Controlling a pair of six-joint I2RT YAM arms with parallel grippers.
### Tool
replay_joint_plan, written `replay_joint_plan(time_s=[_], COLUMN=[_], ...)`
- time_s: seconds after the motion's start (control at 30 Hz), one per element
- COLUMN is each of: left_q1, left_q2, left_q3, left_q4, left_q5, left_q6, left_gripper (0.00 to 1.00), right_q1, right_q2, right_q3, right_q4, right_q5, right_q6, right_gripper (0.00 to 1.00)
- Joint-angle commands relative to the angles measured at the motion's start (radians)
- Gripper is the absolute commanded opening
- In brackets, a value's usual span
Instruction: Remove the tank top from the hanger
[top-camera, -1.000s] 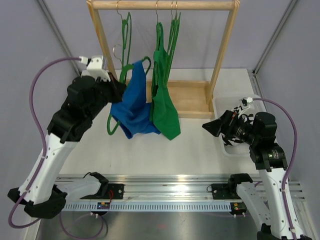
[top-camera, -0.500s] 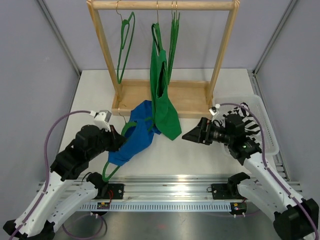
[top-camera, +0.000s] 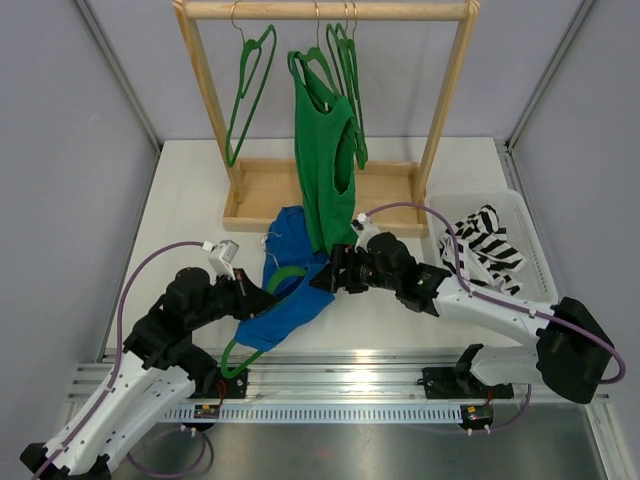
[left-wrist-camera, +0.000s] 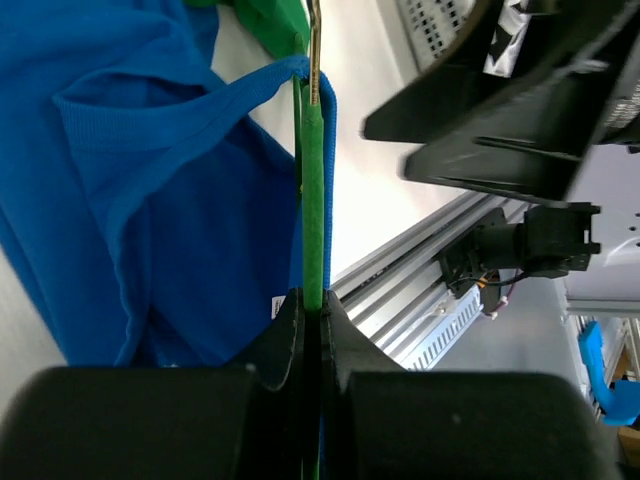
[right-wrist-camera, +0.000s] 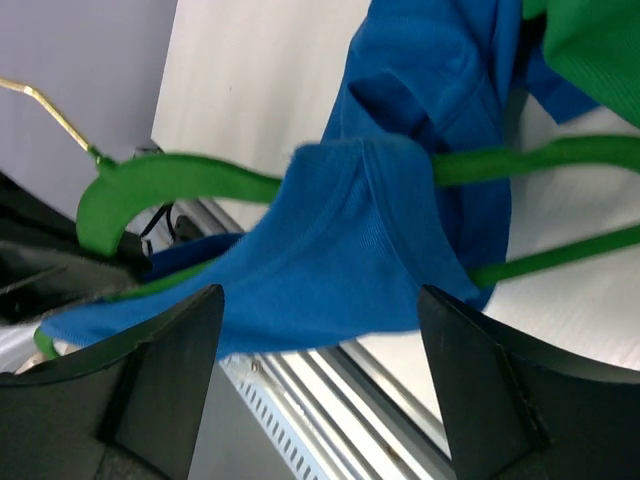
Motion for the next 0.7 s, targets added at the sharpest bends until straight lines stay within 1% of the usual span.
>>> replay_joint_plan(time_s=[0.0, 0.07, 0.1, 0.13, 0.17, 0.23, 0.27, 0.33, 0.37, 0.53, 0.57, 0.6, 0.63, 0.67], left_q1=[-0.006, -0.006, -0.006, -0.007, -0.006, -0.006, -0.006, -0.006, -0.006, -0.006, -0.006, -0.006, -0.006, -0.006], left_q2=[-0.004, -0.004, -0.004, -0.005, -0.004, -0.008, -0.011, -0.011, -0.008, -0.013, -0.01, -0.01, -0.01, -0.008], left_q3=[-0.003, 0.0, 0.007, 0.01, 0.015, 0.021, 0.024, 0.033, 0.042, 0.053, 0.058, 0.07, 0.078, 0.085], left_q4=[0.139, 0.144, 0.133, 0.127, 0.121, 0.107, 0.101, 0.066, 0.053, 0.013, 0.003, -0.017, -0.023, -0.028], left_q5=[0.092, 0.094, 0.086, 0.082, 0.08, 0.075, 0.069, 0.033, 0.025, -0.015, -0.026, -0.05, -0.053, -0.049], left_q6=[-0.031, -0.029, -0.026, -0.017, -0.012, -0.003, 0.0, 0.02, 0.028, 0.051, 0.052, 0.051, 0.054, 0.057], left_gripper=[0.0, 0.0, 0.0, 0.0, 0.0, 0.0, 0.0, 0.0, 0.0, 0.0, 0.0, 0.0, 0.0, 0.0], right_q1=[0.044, 0.06, 0.063, 0.066, 0.069, 0.067, 0.069, 0.067, 0.067, 0.067, 0.067, 0.067, 0.067, 0.066], right_q2=[0.073, 0.115, 0.122, 0.129, 0.136, 0.139, 0.142, 0.139, 0.133, 0.11, 0.104, 0.098, 0.093, 0.077], right_q3=[0.098, 0.132, 0.141, 0.15, 0.152, 0.153, 0.155, 0.158, 0.155, 0.14, 0.141, 0.143, 0.141, 0.137], right_q4=[0.073, 0.054, 0.041, 0.035, 0.03, 0.024, 0.02, -0.002, -0.006, -0.043, -0.052, -0.118, -0.141, -0.157], right_q5=[0.153, 0.195, 0.199, 0.239, 0.247, 0.262, 0.265, 0.274, 0.29, 0.33, 0.36, 0.386, 0.418, 0.493], right_q6=[-0.025, -0.037, -0.04, -0.043, -0.045, -0.054, -0.057, -0.066, -0.069, -0.086, -0.088, -0.089, -0.089, -0.089], right_gripper=[0.84, 0.69, 0.6, 0.5, 0.43, 0.33, 0.17, 0.03, 0.0, 0.0, 0.0, 0.0, 0.0, 0.0])
